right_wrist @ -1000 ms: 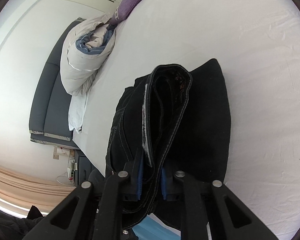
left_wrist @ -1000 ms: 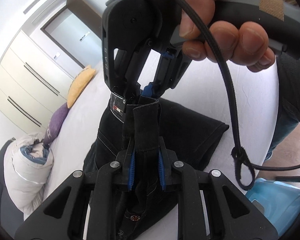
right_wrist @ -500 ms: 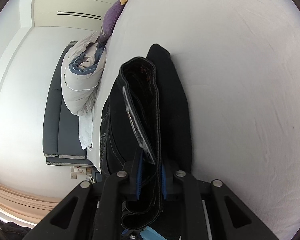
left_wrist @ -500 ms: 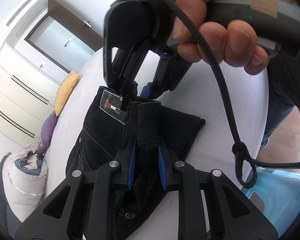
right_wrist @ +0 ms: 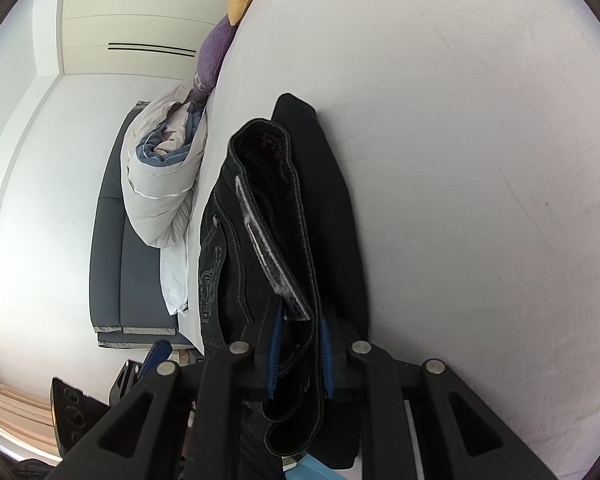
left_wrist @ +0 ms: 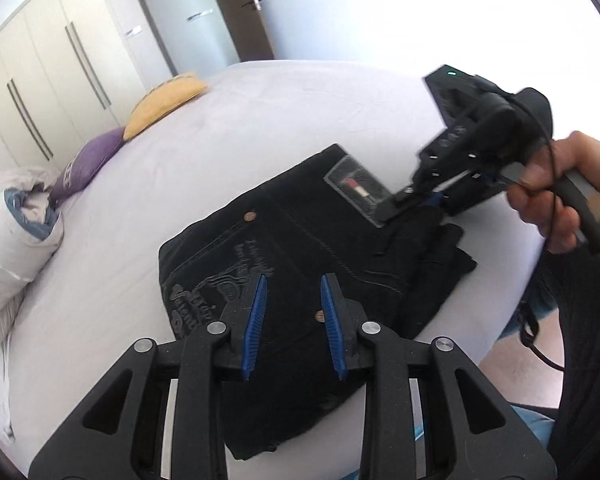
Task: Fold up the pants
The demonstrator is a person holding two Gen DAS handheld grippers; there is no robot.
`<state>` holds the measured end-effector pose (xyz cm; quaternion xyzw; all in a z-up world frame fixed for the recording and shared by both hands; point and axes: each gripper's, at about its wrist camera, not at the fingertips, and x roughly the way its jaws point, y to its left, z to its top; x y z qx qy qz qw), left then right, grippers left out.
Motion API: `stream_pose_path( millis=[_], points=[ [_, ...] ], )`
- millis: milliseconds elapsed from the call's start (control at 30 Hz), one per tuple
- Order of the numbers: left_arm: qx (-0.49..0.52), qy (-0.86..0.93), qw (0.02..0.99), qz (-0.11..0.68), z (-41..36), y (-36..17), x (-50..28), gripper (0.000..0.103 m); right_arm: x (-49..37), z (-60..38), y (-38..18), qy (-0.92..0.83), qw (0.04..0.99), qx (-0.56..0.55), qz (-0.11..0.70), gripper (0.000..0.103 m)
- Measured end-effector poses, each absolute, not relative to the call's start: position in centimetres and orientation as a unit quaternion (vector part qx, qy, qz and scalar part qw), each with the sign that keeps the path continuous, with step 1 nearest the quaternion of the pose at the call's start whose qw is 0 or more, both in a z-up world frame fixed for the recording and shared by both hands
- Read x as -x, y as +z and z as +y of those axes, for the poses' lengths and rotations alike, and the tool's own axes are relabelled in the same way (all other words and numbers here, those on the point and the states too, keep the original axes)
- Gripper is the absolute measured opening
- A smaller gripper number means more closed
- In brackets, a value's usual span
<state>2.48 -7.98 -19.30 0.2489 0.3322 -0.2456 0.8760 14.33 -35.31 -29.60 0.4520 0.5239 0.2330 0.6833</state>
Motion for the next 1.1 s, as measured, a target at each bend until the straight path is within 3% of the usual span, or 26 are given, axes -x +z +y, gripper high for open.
stream_pose_path(
  millis=[333, 433, 500, 667, 833, 900, 933, 1100],
  points=[
    [-0.117, -0.234, 0.860, 0.439, -5.7, -23.7, -11.6, 0.027, -12.8, -36.5, -28.8, 0.199, 0.698, -0.432, 0.536, 0.016],
    [-0.099, -0.255, 0.856, 0.439, -6.0, -24.3, -11.8, 0.027, -13.0, -36.3, -26.5, 0.162, 0.726, -0.373, 0.554, 0.025],
    [-0.108, -0.255, 0.857, 0.434, -6.5, -24.3, -11.5, 0.027, -13.7, -36.2, -24.6, 0.138, 0.745, -0.335, 0.560, 0.025],
    [-0.100, -0.268, 0.855, 0.432, -7.0, -24.4, -11.2, 0.027, -17.2, -34.7, -20.0, 0.229, 0.762, -0.373, 0.477, 0.028],
    [-0.094, -0.274, 0.855, 0.429, -6.9, -24.6, -10.5, 0.027, -21.8, -31.9, -23.8, 0.255, 0.724, -0.385, 0.513, 0.034],
    [-0.072, -0.280, 0.854, 0.433, -6.0, -24.2, -10.5, 0.027, -22.0, -31.8, -26.3, 0.229, 0.725, -0.366, 0.537, 0.018],
    [-0.062, -0.281, 0.853, 0.435, -5.5, -23.9, -10.7, 0.027, -21.5, -32.6, -27.3, 0.224, 0.723, -0.381, 0.531, 0.000],
    [-0.006, -0.269, 0.861, 0.432, -1.5, -21.8, -12.8, 0.027, -17.9, -36.4, -27.9, 0.213, 0.727, -0.427, 0.493, 0.000]
  ],
)
